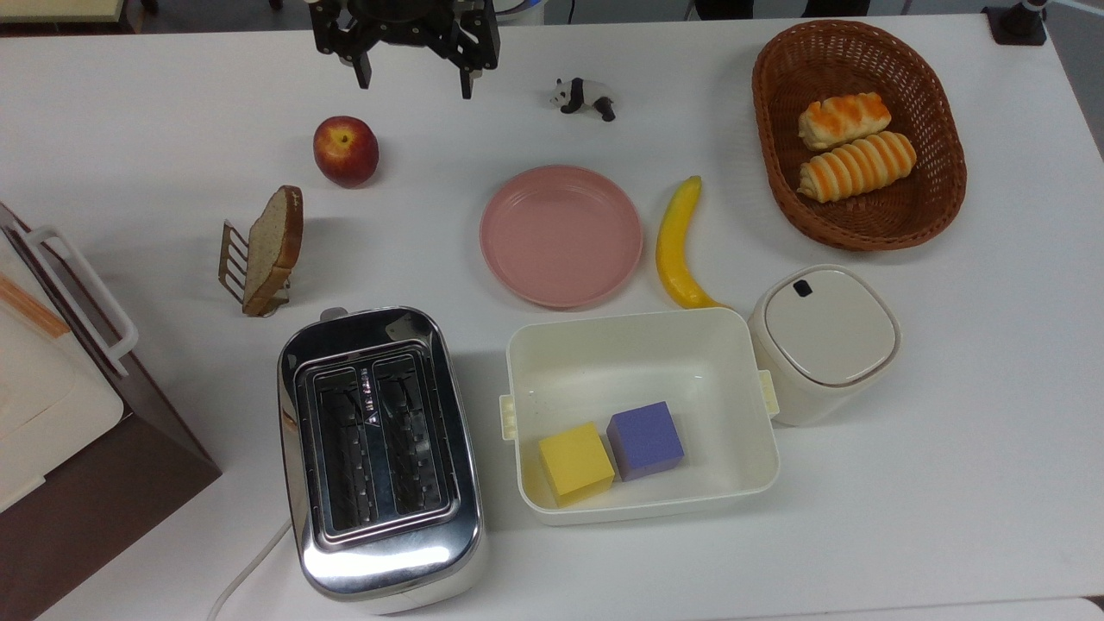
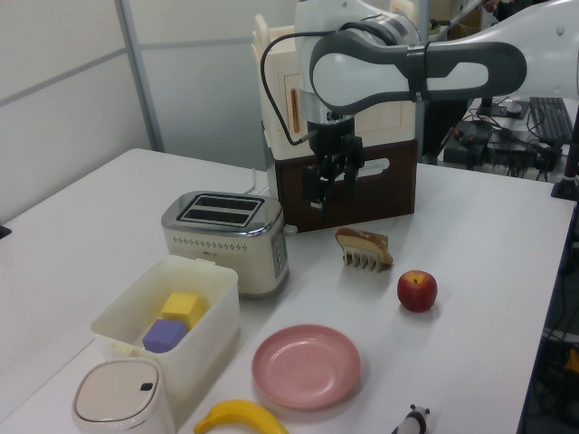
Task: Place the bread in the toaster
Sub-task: 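Move the gripper down toward the bread slice in the metal rack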
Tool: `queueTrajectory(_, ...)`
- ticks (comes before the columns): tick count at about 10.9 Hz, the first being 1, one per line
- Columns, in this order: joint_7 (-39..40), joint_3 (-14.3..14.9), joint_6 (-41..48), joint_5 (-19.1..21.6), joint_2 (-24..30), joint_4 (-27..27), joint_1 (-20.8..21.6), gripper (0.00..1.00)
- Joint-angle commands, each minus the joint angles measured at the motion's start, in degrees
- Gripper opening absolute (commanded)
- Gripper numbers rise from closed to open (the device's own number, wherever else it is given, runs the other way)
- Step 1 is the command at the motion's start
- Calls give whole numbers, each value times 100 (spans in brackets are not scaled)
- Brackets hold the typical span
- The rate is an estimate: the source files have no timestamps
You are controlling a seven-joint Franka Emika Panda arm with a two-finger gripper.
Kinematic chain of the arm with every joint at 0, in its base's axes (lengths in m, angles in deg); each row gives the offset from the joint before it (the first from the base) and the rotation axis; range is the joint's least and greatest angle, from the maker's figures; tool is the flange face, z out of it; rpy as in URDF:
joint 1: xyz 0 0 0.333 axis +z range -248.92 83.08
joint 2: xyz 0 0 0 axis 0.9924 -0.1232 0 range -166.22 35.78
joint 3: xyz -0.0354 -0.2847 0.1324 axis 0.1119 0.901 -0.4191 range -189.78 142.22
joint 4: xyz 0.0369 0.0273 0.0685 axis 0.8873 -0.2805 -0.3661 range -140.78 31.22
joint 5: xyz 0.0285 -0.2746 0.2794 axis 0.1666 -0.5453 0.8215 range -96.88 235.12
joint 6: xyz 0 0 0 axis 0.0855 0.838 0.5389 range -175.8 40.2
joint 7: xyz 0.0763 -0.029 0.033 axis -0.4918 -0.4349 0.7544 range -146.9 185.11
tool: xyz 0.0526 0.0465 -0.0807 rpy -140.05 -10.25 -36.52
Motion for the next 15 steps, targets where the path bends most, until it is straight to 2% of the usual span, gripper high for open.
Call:
queueTrajectory(1, 56, 76, -51, -1, 84, -65, 23, 100)
queueTrajectory(8, 292, 111, -68, -72, 75, -65, 14, 100)
queueTrajectory(11, 741, 365, -190, -606, 5, -161, -39, 98)
queueTrajectory(15, 935, 744, -1691, -1318, -451, -802, -92, 98)
